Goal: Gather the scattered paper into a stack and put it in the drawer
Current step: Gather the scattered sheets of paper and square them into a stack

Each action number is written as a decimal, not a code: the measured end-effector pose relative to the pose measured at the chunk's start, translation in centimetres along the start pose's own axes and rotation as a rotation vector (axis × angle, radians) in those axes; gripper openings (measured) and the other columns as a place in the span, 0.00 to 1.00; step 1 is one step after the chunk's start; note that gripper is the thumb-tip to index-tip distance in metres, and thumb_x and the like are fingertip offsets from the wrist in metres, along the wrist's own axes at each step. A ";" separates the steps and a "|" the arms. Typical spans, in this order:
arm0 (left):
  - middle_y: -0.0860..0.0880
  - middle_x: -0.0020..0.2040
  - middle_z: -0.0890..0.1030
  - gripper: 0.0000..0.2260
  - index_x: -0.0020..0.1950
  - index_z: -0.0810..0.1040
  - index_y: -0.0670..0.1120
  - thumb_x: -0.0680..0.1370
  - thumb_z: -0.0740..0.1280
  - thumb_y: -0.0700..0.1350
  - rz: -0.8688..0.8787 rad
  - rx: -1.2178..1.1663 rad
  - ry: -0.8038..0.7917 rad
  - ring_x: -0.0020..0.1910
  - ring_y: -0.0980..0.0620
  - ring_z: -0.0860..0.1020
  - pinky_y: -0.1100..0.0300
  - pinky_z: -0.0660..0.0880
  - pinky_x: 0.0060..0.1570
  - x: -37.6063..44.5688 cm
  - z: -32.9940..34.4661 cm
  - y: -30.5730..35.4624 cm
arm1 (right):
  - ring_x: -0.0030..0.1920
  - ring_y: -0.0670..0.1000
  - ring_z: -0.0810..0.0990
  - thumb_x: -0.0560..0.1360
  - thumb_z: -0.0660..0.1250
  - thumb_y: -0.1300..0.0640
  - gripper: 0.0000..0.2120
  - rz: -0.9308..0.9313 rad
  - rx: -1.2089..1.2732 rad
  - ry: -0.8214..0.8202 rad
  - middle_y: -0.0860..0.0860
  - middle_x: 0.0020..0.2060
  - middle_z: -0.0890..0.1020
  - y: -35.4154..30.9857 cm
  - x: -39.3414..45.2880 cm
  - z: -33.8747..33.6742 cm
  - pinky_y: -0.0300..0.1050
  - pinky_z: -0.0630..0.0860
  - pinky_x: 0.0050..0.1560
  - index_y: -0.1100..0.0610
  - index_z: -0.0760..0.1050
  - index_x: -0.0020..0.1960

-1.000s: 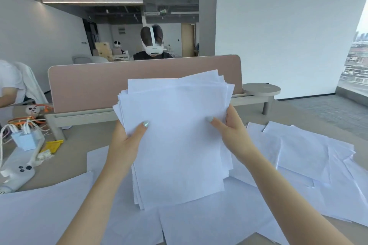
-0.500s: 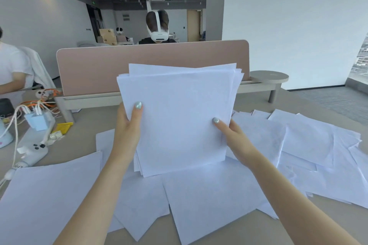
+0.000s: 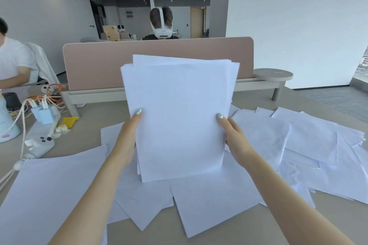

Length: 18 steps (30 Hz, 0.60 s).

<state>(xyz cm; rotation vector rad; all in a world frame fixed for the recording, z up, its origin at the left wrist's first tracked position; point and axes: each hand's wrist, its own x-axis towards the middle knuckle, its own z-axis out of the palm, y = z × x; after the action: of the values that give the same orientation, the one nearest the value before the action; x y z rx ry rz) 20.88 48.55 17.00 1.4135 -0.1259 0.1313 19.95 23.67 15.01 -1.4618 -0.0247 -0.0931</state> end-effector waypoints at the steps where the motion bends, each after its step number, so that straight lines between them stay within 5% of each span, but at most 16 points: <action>1: 0.61 0.51 0.84 0.11 0.54 0.78 0.57 0.76 0.62 0.58 -0.015 0.014 0.003 0.52 0.63 0.81 0.57 0.73 0.57 -0.2 -0.2 -0.6 | 0.57 0.46 0.81 0.74 0.63 0.40 0.18 0.028 -0.023 -0.007 0.44 0.57 0.82 0.6 -0.1 0.0 0.48 0.75 0.60 0.48 0.75 0.59; 5: 0.59 0.53 0.82 0.11 0.53 0.77 0.57 0.73 0.66 0.58 -0.083 0.080 0.018 0.58 0.55 0.78 0.54 0.72 0.60 -1.0 0.1 -3.5 | 0.57 0.47 0.80 0.78 0.61 0.45 0.14 0.084 -0.059 -0.058 0.46 0.57 0.82 3.0 -1.0 0.6 0.49 0.75 0.62 0.48 0.75 0.61; 7: 0.59 0.50 0.81 0.03 0.49 0.78 0.57 0.77 0.65 0.52 -0.096 0.131 0.033 0.55 0.53 0.79 0.56 0.74 0.54 -1.3 0.5 -4.2 | 0.58 0.47 0.81 0.78 0.62 0.46 0.15 0.062 -0.079 -0.057 0.45 0.57 0.82 3.2 -1.2 0.9 0.48 0.75 0.61 0.48 0.75 0.63; 11: 0.60 0.47 0.81 0.07 0.47 0.77 0.57 0.79 0.63 0.46 -0.041 0.235 0.062 0.51 0.56 0.80 0.59 0.75 0.51 -1.5 0.6 -3.3 | 0.56 0.48 0.81 0.79 0.61 0.50 0.11 0.053 -0.118 -0.049 0.46 0.55 0.83 2.3 -1.0 1.9 0.47 0.76 0.58 0.48 0.76 0.59; 14: 0.58 0.48 0.80 0.08 0.50 0.77 0.55 0.79 0.62 0.43 0.007 0.197 0.234 0.49 0.55 0.79 0.58 0.75 0.50 -1.4 -2.0 -2.0 | 0.57 0.51 0.81 0.79 0.61 0.52 0.12 0.067 -0.116 -0.117 0.49 0.57 0.82 1.4 -0.9 4.0 0.52 0.76 0.60 0.52 0.75 0.61; 18: 0.49 0.57 0.78 0.14 0.64 0.74 0.45 0.78 0.63 0.43 -0.070 0.271 0.502 0.58 0.47 0.76 0.53 0.71 0.58 -2.0 -9.2 -0.5 | 0.49 0.52 0.82 0.79 0.61 0.54 0.15 0.096 -0.186 -0.326 0.53 0.48 0.83 1.0 -1.9 9.2 0.44 0.79 0.53 0.65 0.77 0.56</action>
<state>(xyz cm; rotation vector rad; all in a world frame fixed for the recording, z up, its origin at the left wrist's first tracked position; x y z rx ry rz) 19.04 57.52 14.82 1.6093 0.3683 0.4526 18.51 33.04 14.86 -1.6482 -0.2158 0.2272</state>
